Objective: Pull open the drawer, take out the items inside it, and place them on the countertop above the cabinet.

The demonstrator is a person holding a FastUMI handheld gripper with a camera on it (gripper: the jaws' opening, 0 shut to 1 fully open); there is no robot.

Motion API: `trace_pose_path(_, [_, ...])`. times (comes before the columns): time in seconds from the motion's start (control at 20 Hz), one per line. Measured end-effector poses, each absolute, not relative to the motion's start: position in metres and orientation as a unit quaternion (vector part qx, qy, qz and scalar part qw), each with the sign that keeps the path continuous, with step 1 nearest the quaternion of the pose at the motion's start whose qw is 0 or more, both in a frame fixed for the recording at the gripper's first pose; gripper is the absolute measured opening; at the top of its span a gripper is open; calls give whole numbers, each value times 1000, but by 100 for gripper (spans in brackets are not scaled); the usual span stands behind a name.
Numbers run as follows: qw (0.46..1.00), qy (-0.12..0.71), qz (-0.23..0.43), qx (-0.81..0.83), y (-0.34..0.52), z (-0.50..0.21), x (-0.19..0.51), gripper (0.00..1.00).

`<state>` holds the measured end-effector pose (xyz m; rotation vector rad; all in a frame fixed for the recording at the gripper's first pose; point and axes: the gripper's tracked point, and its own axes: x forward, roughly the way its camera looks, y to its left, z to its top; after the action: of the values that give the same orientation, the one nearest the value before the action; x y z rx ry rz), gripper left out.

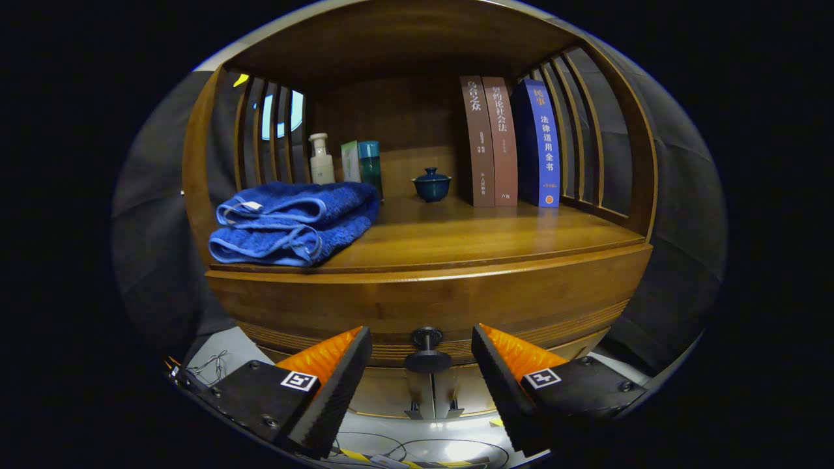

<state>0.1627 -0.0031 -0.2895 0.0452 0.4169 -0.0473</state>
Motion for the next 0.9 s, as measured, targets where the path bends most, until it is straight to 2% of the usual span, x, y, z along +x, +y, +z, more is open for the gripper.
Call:
trace_pose_path(0.1, [975,220,-25,24,-5,-301,166,95])
trace_pose_path(0.2, [972,231,-28,24,-8,-309,168,83])
trace_pose_path(0.3, [972,232,-27,23,-7,-307,165,62])
trace_pose_path(0.5, [971,238,-21,1,-6,-312,167,39])
trace_pose_path(0.9, [967,253,-16,7,-6,-313,162,39])
